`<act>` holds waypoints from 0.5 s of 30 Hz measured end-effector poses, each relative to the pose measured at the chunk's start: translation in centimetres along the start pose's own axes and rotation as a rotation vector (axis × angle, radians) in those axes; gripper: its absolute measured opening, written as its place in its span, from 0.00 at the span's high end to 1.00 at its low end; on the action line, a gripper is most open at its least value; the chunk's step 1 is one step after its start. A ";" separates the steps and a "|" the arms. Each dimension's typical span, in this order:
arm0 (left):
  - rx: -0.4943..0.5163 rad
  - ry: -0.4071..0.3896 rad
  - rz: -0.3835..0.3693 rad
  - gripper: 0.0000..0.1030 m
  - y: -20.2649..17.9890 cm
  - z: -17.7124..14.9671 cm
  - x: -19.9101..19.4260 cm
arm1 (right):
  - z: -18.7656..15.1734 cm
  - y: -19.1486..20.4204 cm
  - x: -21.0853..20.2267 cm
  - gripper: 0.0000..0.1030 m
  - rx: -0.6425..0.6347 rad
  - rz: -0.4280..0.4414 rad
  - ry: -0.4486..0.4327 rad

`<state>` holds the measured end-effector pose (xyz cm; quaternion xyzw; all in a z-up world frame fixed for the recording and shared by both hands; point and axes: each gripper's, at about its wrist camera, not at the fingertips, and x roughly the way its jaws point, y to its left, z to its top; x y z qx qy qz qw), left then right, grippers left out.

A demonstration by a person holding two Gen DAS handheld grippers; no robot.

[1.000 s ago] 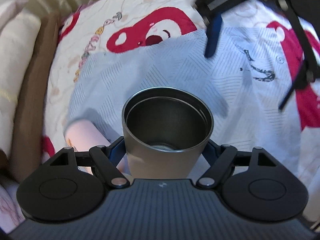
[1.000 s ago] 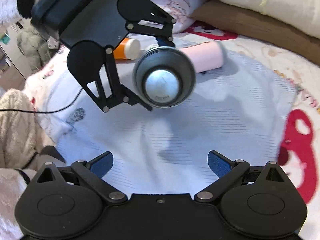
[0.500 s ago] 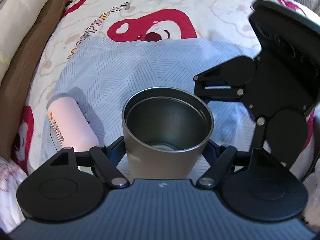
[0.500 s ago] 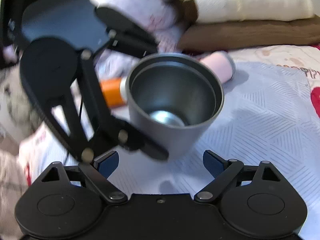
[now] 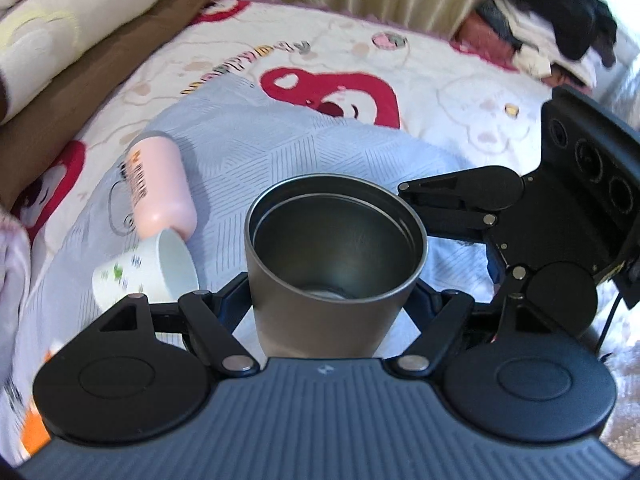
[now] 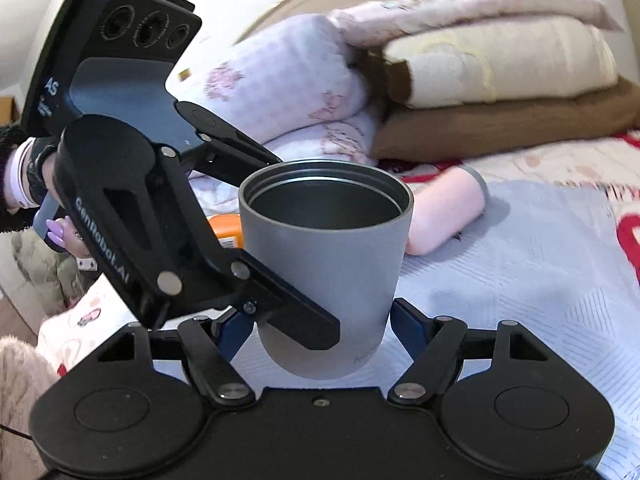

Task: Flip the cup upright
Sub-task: 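Lift the tan tumbler with the left gripper and rotate it upright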

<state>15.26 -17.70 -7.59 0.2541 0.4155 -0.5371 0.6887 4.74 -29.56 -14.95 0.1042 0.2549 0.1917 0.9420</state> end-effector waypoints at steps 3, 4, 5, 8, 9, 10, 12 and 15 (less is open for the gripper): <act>-0.061 -0.085 0.020 0.24 -0.4 -2.1 -1.7 | 0.4 1.5 -0.4 0.23 -0.067 0.010 0.002; -0.091 -0.113 0.025 0.24 -0.5 -2.8 -2.2 | 0.5 1.9 -0.4 0.23 -0.085 0.019 0.005; -0.111 -0.133 0.032 0.24 -0.7 -3.4 -2.7 | 0.6 2.4 -0.5 0.23 -0.108 0.022 0.005; -0.127 -0.204 0.078 0.24 -1.9 -5.3 -4.0 | 0.9 3.5 -0.4 0.23 -0.174 0.036 0.016; -0.132 -0.227 0.098 0.24 -2.3 -5.9 -4.4 | 0.9 3.9 -0.3 0.24 -0.205 0.034 0.012; -0.148 -0.249 0.118 0.24 -2.6 -6.4 -4.8 | 0.8 4.6 -0.2 0.24 -0.241 0.029 0.008; -0.188 -0.290 0.143 0.24 -2.7 -7.4 -5.5 | 0.8 5.6 -0.3 0.24 -0.288 0.022 0.004; -0.240 -0.335 0.163 0.24 -2.6 -9.1 -6.2 | 0.3 7.1 -0.6 0.25 -0.381 0.009 -0.009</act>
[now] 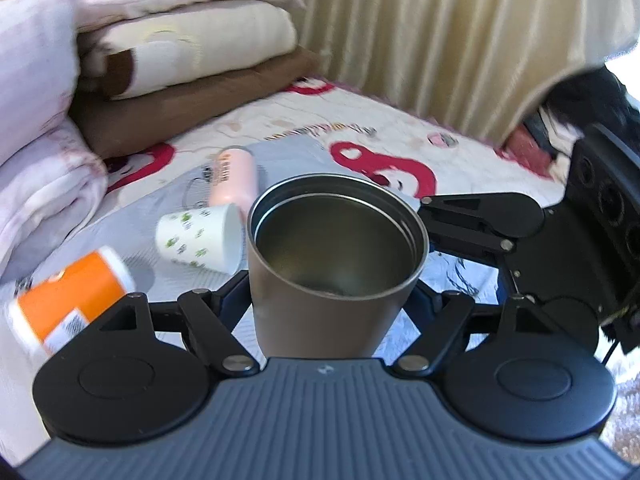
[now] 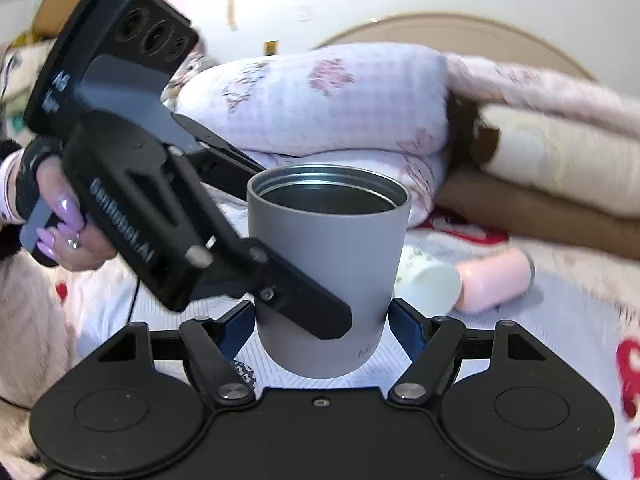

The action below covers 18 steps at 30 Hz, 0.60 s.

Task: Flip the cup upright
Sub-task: 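Lift the tan tumbler with the left gripper and rotate it upright, then lower the upright tumbler onto the cloth and open the left gripper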

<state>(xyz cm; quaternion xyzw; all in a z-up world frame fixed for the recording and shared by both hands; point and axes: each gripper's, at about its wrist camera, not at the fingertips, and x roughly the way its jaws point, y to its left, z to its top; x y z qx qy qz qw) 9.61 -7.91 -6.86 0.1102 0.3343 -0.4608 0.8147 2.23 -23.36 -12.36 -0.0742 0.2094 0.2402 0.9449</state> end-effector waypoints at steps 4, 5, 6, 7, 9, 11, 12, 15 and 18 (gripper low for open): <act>-0.016 -0.026 0.053 0.24 0.3 -1.6 -0.4 | 0.3 1.0 1.0 0.25 -0.091 0.015 0.009; -0.015 -0.027 0.073 0.24 0.3 -2.0 -0.3 | 0.3 1.3 1.5 0.26 -0.116 0.017 0.018; -0.011 -0.027 0.090 0.24 0.3 -2.4 -0.1 | 0.4 1.6 1.9 0.26 -0.137 0.017 0.026; -0.003 -0.024 0.110 0.24 0.3 -2.7 0.1 | 0.4 1.7 2.4 0.26 -0.152 0.019 0.033; 0.002 -0.018 0.140 0.24 0.5 -3.3 0.5 | 0.2 2.0 3.2 0.26 -0.171 0.031 0.052; -0.004 -0.020 0.155 0.24 1.1 -3.7 0.9 | 0.3 2.0 4.2 0.26 -0.188 0.034 0.074; -0.012 -0.022 0.159 0.24 1.5 -3.8 1.1 | 0.3 1.9 4.7 0.26 -0.186 0.037 0.082; -0.043 -0.027 0.154 0.24 3.0 -4.0 1.9 | 0.4 1.2 6.0 0.27 -0.160 0.047 0.094; -0.048 -0.017 0.154 0.24 4.0 -4.0 3.2 | 0.0 1.2 7.0 0.27 -0.176 0.036 0.126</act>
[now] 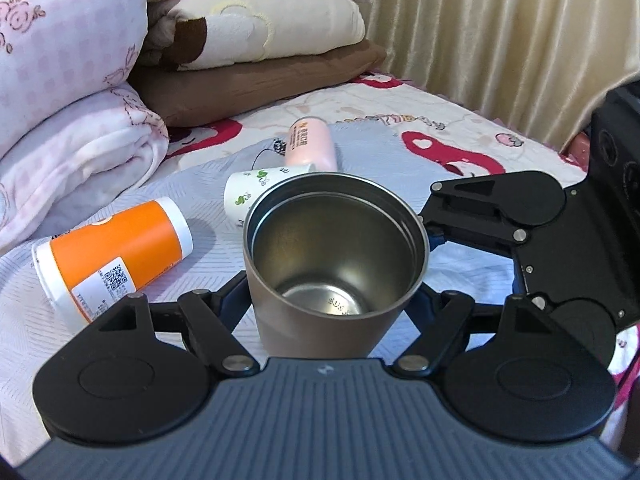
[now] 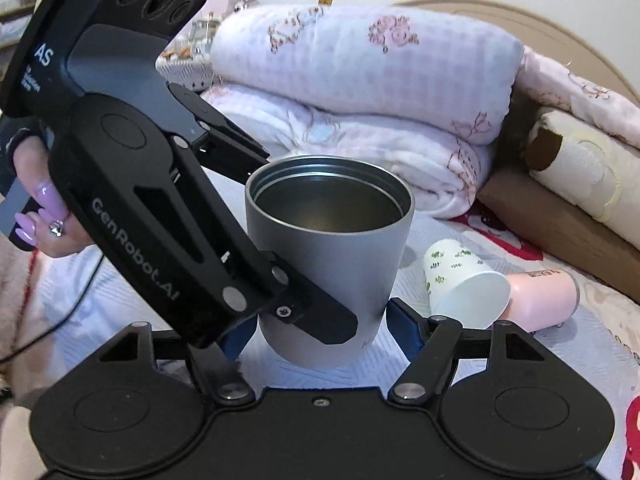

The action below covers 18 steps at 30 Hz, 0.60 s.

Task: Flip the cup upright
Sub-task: 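Lower the upright tumbler onto the cloth and open the left gripper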

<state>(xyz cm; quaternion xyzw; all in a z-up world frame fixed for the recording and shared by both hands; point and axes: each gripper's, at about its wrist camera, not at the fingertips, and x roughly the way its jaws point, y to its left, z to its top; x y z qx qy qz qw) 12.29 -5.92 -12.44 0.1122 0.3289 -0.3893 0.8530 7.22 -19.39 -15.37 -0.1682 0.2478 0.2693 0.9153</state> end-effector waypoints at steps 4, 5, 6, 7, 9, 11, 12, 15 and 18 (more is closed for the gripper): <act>0.013 0.026 0.006 0.24 0.6 0.5 1.2 | -0.2 -0.4 1.0 0.27 -0.008 -0.004 0.028; 0.008 0.026 0.000 0.24 0.8 0.7 1.4 | -0.1 -0.5 1.2 0.27 -0.005 -0.005 0.030; 0.002 0.026 -0.007 0.24 1.1 0.8 1.6 | -0.1 -0.7 1.3 0.27 0.003 -0.006 0.033; -0.006 0.032 -0.014 0.24 1.4 0.9 1.9 | 0.1 -1.0 1.5 0.27 0.012 -0.007 0.036; -0.014 0.047 -0.019 0.24 1.6 1.0 2.6 | 0.0 -1.5 1.8 0.27 0.037 -0.004 0.041; -0.018 0.056 -0.021 0.24 1.6 0.9 3.2 | -0.3 -2.0 2.1 0.28 0.064 0.004 0.049; -0.024 0.065 -0.024 0.24 1.6 0.8 3.5 | -0.5 -2.1 2.2 0.28 0.074 0.007 0.056; -0.038 0.064 -0.028 0.24 1.5 0.7 3.7 | -1.1 -2.2 2.4 0.28 0.108 0.012 0.067; -0.067 0.059 -0.027 0.24 1.8 0.6 3.7 | -1.0 -2.1 2.3 0.28 0.124 0.005 0.065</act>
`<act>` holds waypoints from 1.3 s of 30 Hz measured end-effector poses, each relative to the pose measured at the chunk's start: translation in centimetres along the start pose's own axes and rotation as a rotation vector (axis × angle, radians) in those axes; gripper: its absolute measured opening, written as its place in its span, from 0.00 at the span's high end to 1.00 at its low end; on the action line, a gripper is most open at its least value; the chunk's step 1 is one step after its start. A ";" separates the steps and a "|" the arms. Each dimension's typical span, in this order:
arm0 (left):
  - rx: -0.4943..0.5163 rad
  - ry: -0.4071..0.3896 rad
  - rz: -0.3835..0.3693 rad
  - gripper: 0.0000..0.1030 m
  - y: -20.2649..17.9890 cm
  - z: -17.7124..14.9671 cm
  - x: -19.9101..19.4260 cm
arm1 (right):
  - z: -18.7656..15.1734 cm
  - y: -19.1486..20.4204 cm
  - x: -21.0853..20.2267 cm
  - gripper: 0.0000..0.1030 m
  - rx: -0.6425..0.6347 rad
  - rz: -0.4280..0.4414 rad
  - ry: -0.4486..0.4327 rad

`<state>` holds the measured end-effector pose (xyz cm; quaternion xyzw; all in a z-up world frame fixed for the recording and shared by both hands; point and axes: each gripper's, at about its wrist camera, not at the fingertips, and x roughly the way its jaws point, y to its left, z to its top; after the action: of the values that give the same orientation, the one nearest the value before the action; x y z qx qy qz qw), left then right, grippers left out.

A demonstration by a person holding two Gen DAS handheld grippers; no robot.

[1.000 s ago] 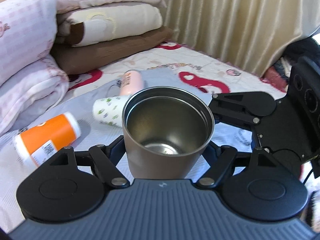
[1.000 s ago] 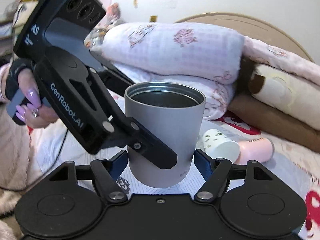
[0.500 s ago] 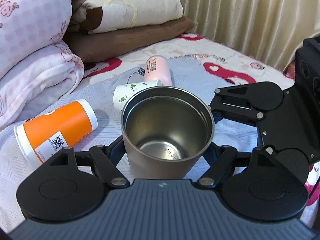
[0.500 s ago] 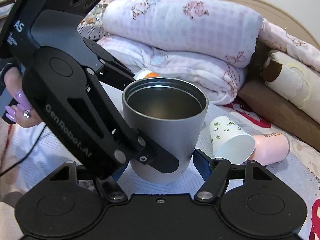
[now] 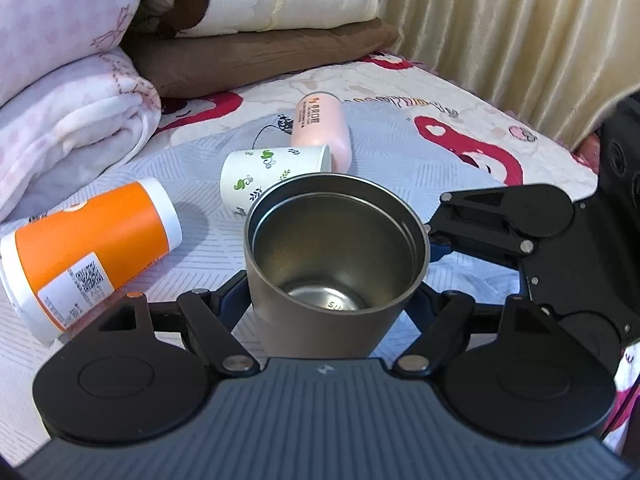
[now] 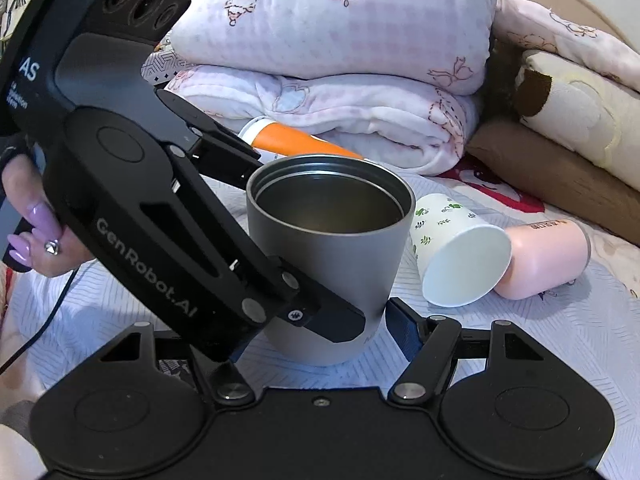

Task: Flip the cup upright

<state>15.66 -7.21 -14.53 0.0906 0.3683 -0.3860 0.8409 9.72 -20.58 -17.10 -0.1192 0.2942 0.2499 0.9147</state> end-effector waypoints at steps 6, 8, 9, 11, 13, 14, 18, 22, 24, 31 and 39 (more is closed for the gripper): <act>-0.030 0.020 0.015 0.16 -0.3 -0.1 -0.2 | 0.0 0.5 -0.1 0.28 -0.018 -0.023 -0.002; -0.030 0.018 0.030 0.11 -0.6 -0.1 -0.6 | 0.0 0.6 -0.2 0.28 -0.003 -0.029 -0.002; -0.025 0.012 0.046 0.10 -0.8 -0.2 -0.9 | 0.1 0.6 -0.2 0.28 0.003 -0.031 -0.003; -0.025 0.014 0.084 0.07 -1.0 -0.3 -1.4 | 0.1 0.7 -0.3 0.28 0.012 -0.036 -0.009; -0.052 0.029 0.099 0.07 -1.0 -0.3 -1.9 | 0.1 0.9 -0.5 0.23 0.022 -0.048 -0.025; -0.071 0.039 0.105 0.07 -0.8 -0.4 -2.1 | 0.2 0.9 -0.7 0.18 0.030 -0.051 -0.034; -0.107 0.048 0.191 0.06 -0.8 -0.4 -4.1 | 0.2 1.0 -2.1 0.13 0.083 -0.060 -0.072; -0.114 0.065 0.267 0.06 -1.7 -0.8 -7.1 | -0.2 1.8 -4.5 0.12 0.128 -0.073 -0.081; -0.137 0.067 0.265 0.05 -2.4 -1.1 -8.4 | -0.2 2.1 -5.8 0.11 0.158 -0.062 -0.065; -0.219 0.097 0.303 0.04 -5.7 -1.0 -13.0 | 1.3 4.1 -10.5 0.11 0.204 -0.101 -0.026; -0.249 0.091 0.402 0.01 -9.3 0.8 -18.9 | 3.5 5.5 -17.0 0.11 0.214 -0.245 -0.044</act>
<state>1.32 -2.97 0.32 0.0751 0.4250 -0.1582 0.8881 -3.44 -21.23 -4.51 -0.0504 0.2821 0.1064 0.9521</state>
